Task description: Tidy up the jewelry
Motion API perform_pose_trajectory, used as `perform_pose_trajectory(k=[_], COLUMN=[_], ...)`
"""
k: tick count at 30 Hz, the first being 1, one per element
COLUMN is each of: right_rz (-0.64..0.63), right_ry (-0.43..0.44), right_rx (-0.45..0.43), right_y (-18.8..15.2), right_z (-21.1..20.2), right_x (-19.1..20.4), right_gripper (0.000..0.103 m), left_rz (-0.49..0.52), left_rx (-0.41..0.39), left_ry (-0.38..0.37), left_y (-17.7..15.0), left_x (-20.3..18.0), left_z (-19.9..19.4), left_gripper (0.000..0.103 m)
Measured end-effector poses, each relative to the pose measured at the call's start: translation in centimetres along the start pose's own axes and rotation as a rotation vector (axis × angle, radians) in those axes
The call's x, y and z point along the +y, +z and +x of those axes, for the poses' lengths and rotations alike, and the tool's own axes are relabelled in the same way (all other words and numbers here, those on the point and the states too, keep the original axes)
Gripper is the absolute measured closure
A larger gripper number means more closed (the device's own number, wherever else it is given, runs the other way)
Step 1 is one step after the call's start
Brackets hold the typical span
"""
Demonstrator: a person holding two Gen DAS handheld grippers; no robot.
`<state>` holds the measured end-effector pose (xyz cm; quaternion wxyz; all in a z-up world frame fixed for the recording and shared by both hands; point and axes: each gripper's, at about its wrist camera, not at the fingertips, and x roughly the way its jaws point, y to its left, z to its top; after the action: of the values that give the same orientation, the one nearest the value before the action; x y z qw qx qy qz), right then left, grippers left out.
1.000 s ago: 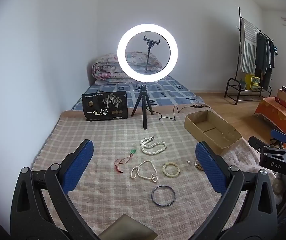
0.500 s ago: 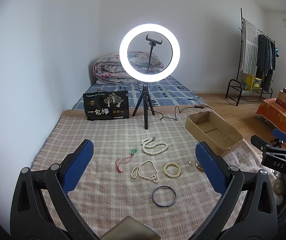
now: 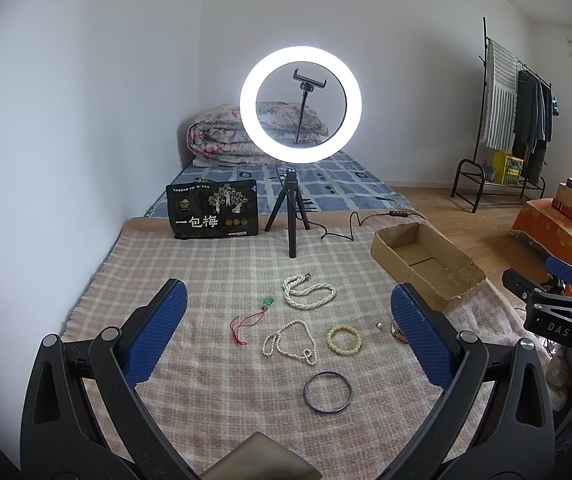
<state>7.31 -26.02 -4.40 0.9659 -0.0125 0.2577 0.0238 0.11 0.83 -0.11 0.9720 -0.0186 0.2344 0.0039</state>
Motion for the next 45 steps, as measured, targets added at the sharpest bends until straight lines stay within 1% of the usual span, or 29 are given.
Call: perform_pose_trajectory(k=[8, 14, 15, 44, 45], right_rz=[-0.005, -0.006, -0.005, -0.007, -0.008], right_ry=[-0.004, -0.005, -0.003, -0.001, -0.001], right_rx=[-0.001, -0.002, -0.004, -0.002, -0.001], right_y=[0.32, 0.59, 0.08, 0.19, 0.2], right_z=[0.14, 0.4, -0.09, 0.02, 0.02], right_x=[0.17, 0.06, 0.27, 0.56, 0.57], right_gripper=[0.0, 0.0, 0.0, 0.0, 0.0], left_rz=[0.001, 0.005, 0.002, -0.011, -0.011], left_rx=[0.0, 0.001, 0.001, 0.006, 0.005], left_ry=[-0.001, -0.002, -0.001, -0.006, -0.004], left_y=[0.03, -0.05, -0.01, 0.04, -0.54], left_x=[0.46, 0.06, 0.4, 0.47, 0.42], left_z=[0.29, 0.43, 0.17, 0.22, 0.52], left_gripper=[0.0, 0.0, 0.0, 0.0, 0.0])
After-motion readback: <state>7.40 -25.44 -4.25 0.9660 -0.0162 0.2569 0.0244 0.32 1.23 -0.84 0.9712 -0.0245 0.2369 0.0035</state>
